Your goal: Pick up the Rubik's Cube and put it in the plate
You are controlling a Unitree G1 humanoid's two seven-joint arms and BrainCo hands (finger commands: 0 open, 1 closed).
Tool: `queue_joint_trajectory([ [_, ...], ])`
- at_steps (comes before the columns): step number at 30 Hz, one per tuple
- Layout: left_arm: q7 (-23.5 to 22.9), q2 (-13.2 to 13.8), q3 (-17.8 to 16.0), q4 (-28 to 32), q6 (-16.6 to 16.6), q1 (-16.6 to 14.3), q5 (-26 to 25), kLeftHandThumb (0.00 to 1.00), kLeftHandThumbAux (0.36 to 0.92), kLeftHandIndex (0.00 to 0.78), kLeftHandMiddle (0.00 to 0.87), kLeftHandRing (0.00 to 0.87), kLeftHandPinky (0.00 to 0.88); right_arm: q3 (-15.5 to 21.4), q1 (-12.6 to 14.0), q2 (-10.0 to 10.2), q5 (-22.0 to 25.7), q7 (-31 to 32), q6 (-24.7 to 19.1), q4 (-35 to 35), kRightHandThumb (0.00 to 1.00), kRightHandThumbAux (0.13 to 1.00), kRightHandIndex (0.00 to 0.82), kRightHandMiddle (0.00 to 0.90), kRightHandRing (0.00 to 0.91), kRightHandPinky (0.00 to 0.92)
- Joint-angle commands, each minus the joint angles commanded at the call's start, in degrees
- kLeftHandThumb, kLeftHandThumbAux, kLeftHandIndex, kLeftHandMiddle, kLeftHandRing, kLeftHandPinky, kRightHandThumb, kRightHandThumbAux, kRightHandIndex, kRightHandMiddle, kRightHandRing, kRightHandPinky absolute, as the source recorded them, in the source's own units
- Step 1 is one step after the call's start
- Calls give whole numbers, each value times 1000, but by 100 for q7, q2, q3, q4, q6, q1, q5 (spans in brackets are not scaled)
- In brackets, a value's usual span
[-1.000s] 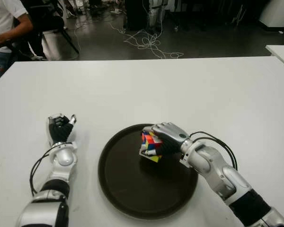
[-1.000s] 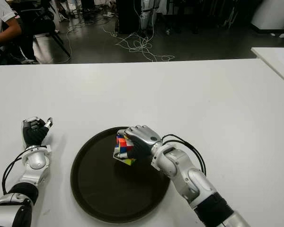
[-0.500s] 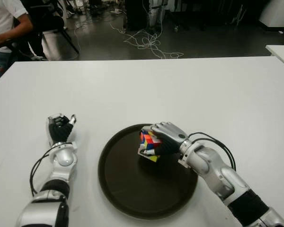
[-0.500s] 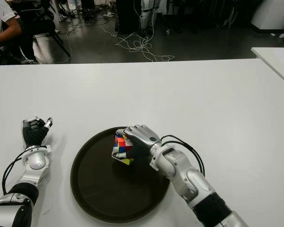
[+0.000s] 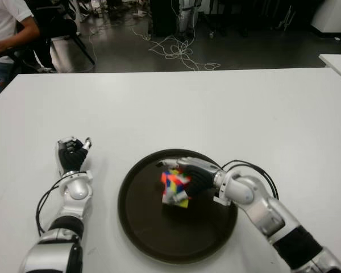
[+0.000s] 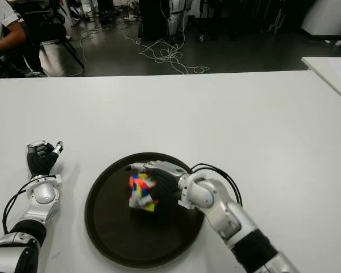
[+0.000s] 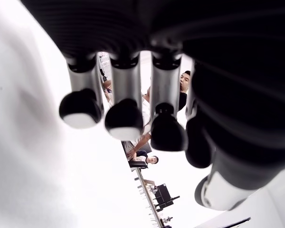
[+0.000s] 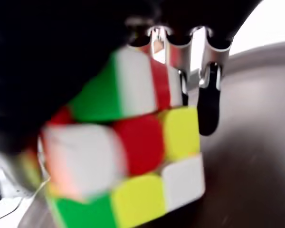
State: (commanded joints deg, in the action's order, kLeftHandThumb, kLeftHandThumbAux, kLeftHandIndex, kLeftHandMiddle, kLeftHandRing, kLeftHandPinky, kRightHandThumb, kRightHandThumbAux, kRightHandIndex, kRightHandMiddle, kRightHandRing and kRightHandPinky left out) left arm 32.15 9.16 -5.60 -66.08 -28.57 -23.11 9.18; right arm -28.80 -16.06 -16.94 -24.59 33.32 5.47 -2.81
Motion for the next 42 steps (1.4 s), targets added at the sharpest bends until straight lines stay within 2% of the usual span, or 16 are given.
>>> queue_joint_trajectory([
  [5,-7,10,15,21,5,4,16,383,768,722,857,867,873,61,22,40,155,-47,142,-96,0,789,0,1,1,14],
  [15,-109,22,17,27,42,8,-3,363,780,709,848,857,861,72,-5,10,271,23,57,-66,0,779,0,0,0,2],
  [24,-96,10,0,50,69,9,-19,330,793,727,855,859,857,66,-22,-10,237,-26,151,-128,0,775,0,0,0,0],
  [33,-57,11,16,63,101,11,1,359,779,734,860,865,864,79,-19,-24,192,-118,300,-171,0,800,0,0,0,0],
  [42,-55,10,16,63,96,14,4,343,791,728,859,862,863,72,-13,-34,130,-238,351,-185,0,809,0,0,0,0],
])
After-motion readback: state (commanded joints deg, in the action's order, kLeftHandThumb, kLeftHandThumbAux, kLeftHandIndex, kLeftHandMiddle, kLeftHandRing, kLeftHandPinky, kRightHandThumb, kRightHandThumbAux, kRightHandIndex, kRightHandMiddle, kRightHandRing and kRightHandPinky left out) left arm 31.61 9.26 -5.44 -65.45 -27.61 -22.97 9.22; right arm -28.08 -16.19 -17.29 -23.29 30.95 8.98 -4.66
